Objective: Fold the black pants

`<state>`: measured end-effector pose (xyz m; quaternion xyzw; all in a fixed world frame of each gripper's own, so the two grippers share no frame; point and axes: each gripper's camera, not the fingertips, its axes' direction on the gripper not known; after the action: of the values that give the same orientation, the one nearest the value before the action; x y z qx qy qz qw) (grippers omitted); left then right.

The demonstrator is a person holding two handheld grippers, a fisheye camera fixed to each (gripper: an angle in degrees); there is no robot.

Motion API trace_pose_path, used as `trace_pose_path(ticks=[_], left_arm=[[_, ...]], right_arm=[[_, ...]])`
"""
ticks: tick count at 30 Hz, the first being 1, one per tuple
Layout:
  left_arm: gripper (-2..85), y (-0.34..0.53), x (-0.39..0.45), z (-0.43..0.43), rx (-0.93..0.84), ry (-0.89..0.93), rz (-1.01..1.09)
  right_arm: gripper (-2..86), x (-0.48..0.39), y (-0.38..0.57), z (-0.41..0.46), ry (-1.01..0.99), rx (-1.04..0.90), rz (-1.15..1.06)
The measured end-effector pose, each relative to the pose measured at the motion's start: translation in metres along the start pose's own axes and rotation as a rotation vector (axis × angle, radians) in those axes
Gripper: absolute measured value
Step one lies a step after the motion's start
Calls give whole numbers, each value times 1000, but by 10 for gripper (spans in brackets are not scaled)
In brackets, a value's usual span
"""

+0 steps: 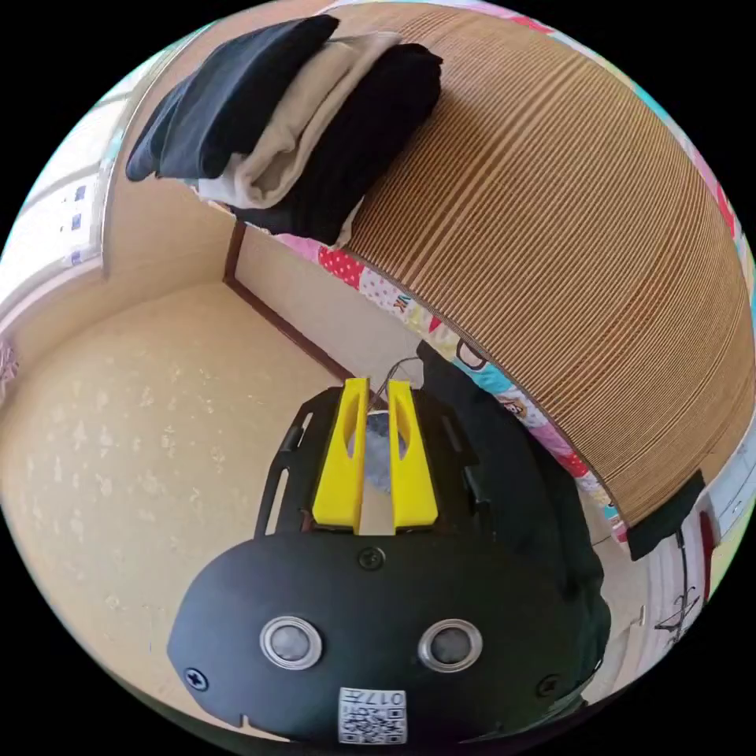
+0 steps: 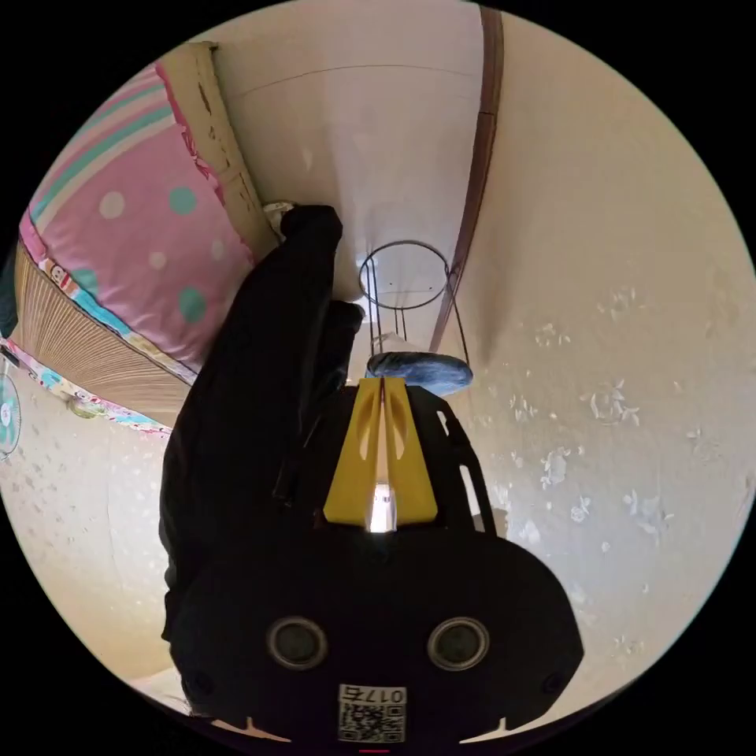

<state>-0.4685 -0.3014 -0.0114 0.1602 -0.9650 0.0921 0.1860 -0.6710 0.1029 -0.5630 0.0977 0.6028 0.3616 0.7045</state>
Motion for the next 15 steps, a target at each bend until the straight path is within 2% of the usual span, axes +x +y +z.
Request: trace_pose_path(ticks=[4,6,9,11,14,15], left_arm=[[13,64,-51,9,9,317,-168],[8,80,-58,26,-66,355,-199],[12,80,-76,30,-155,312,-193],[16,71,-95,14,-127,314,-188],[24,52,-130,-20,-41,402,-194],[27,46,-142,-32,-8,459,-199]], right_arm=[[2,-86,-19,18,-45,15,-112],[2,-151,-25,12,-85,60,-226],[2,-277,-8,-1,-200,110,-514],[2,-373,37,0,-219,105,-814],[1,-447,109,27,-128,91,-1108],[1,-454,121,35,-107,96,-1146]])
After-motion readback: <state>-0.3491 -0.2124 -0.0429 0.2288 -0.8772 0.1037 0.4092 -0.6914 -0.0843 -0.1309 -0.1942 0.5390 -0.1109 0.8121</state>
